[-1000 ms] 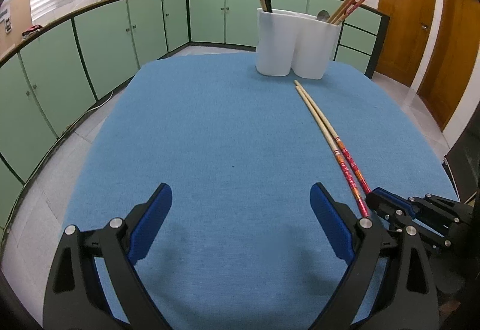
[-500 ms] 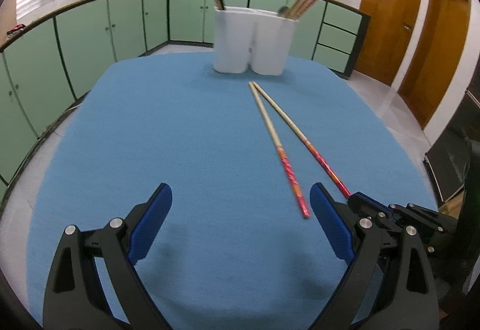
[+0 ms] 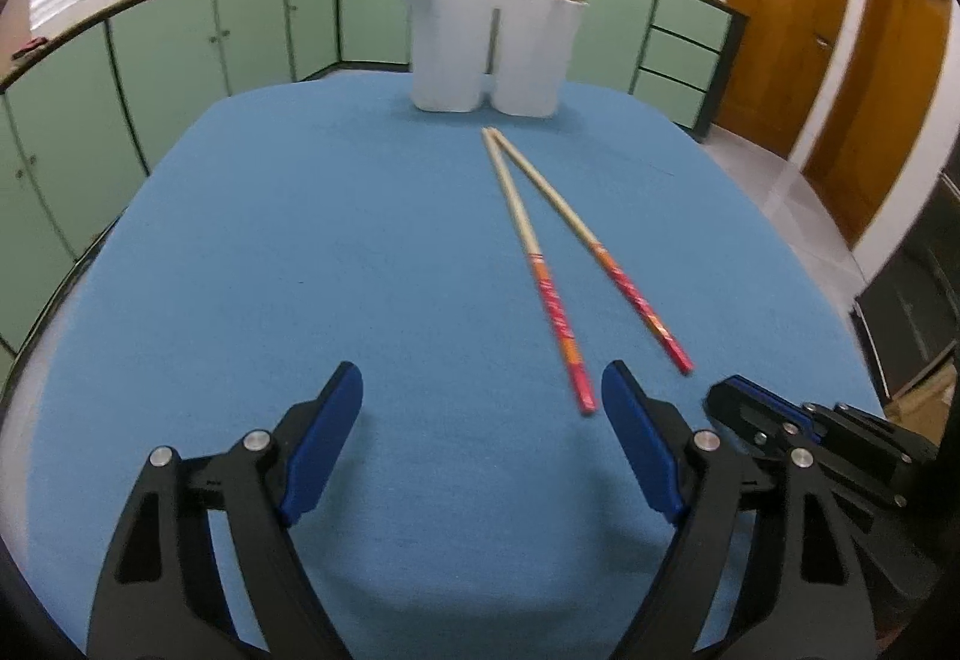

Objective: Organize utensils
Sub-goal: 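Grasp a red chopstick with the right tool while the left tool grasps the other red chopstick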

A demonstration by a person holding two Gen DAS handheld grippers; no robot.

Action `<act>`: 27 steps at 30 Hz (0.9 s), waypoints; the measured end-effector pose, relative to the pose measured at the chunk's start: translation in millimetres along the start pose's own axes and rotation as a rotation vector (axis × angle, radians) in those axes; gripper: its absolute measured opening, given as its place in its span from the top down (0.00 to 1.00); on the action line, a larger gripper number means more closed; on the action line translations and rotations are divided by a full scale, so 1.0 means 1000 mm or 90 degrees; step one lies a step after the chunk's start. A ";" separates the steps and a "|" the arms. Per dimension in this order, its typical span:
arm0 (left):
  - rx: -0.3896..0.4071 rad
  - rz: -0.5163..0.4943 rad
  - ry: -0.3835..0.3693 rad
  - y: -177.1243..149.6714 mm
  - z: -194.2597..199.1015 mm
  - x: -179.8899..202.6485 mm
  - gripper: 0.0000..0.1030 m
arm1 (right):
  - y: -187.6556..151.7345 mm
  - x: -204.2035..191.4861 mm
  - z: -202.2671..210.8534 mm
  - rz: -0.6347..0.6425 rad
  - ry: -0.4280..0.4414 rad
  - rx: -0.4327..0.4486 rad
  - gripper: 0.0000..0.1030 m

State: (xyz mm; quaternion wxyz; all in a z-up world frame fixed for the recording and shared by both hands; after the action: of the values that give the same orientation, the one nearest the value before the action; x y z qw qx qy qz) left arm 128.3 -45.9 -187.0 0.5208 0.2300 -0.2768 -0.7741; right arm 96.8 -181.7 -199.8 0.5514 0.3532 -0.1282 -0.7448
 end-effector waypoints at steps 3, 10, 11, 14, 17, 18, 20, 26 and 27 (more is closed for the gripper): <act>-0.007 0.014 0.012 -0.002 -0.002 -0.009 0.23 | 0.000 -0.007 -0.003 0.015 0.006 -0.002 0.85; -0.004 0.009 0.017 0.000 0.000 -0.012 0.23 | 0.003 -0.013 -0.011 0.031 -0.006 -0.001 0.80; -0.003 0.008 0.017 0.000 0.000 -0.012 0.23 | 0.004 -0.013 -0.012 0.031 -0.008 0.000 0.80; -0.003 0.006 0.015 -0.001 0.000 -0.012 0.23 | 0.007 -0.013 -0.016 0.032 -0.010 0.003 0.80; -0.005 0.007 0.015 -0.002 0.000 -0.011 0.23 | 0.007 -0.013 -0.017 0.035 -0.020 0.008 0.94; -0.005 0.007 0.015 -0.003 0.000 -0.010 0.23 | 0.007 -0.013 -0.016 0.037 -0.019 0.008 0.94; -0.005 0.004 0.013 -0.003 0.001 -0.008 0.23 | 0.006 -0.013 -0.015 0.040 -0.021 0.011 0.94; -0.005 -0.021 -0.006 -0.006 0.002 0.007 0.23 | 0.006 0.005 0.001 -0.001 -0.037 0.030 0.95; -0.006 -0.025 -0.010 -0.006 0.002 0.010 0.23 | 0.006 0.009 0.004 -0.008 -0.039 0.032 0.95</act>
State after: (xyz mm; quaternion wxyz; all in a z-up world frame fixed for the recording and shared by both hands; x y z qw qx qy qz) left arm 119.6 -52.8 -190.8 0.5043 0.2267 -0.2729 -0.7873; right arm 96.8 -193.1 -197.2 0.5333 0.3445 -0.1614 -0.7556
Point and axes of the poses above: each gripper's, at about its wrist camera, not at the fingertips, and z roughly against the way its jaws point, x to its right, y to its top, the point moved 5 cm from there along -z, roughly the way its jaws point, and after that the axes turned 13 degrees about -z, right-handed, at the moved point
